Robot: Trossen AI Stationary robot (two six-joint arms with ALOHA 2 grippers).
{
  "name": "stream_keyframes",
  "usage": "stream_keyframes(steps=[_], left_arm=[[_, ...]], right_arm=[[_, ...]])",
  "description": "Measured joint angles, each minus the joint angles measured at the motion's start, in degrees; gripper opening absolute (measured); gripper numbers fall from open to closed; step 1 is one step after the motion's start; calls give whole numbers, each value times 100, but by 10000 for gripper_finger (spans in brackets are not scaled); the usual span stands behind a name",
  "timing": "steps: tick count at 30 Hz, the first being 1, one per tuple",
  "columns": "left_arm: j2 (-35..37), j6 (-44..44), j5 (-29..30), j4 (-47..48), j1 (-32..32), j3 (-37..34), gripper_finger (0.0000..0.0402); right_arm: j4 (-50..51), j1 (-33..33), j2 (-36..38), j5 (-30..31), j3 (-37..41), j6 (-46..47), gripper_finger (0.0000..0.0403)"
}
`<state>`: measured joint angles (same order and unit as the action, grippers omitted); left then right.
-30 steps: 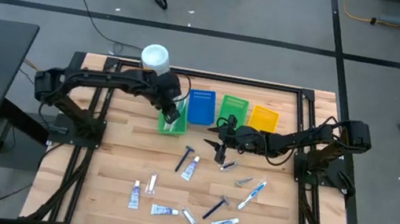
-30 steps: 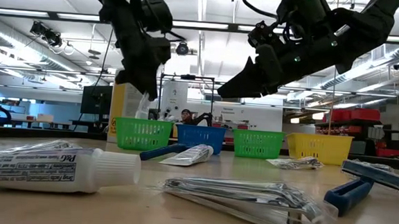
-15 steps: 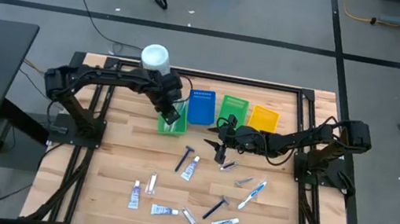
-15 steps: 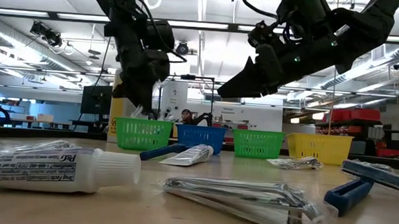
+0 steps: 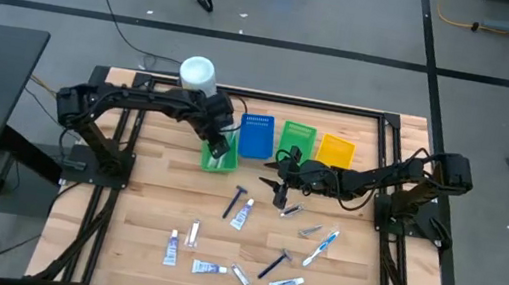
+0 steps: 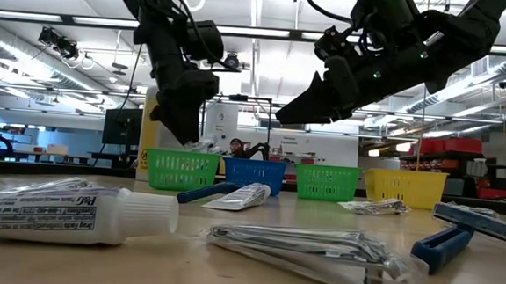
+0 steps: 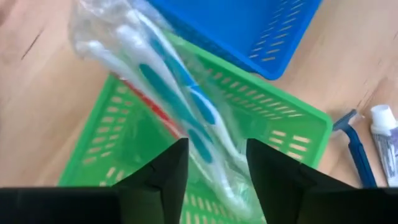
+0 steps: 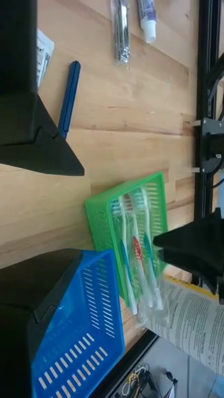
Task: Pick & Place Travel size toiletries
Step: Put the white toothpaste into the blue basket
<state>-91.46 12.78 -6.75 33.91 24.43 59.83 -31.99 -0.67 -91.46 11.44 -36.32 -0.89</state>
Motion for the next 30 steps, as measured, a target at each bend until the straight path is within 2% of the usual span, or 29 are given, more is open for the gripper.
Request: stream_keyframes(steps=[4, 11, 19, 21, 26, 28, 30], left_arm=[[0, 4, 320, 100, -5, 76, 189], [177, -411, 1128, 1199, -38, 669, 182], [782, -1126, 1515, 1100, -319, 741, 178], [891, -1464, 1480, 1049, -438, 741, 178], [1078, -1937, 1375, 924, -723, 741, 177], [1097, -2038, 1296, 822, -830, 741, 177], [1095, -2106, 1267, 814, -917, 740, 177]], right_arm=[[2, 0, 0, -4, 0, 0, 213], [7, 0, 0, -16, 0, 0, 213], [414, -9, 0, -44, 0, -8, 213], [519, -35, 0, -285, 0, -177, 213], [776, -348, 22, -1398, 0, -582, 209], [1213, -529, 146, -1601, -2, -571, 208], [2057, -749, 401, -1584, -87, -560, 208]])
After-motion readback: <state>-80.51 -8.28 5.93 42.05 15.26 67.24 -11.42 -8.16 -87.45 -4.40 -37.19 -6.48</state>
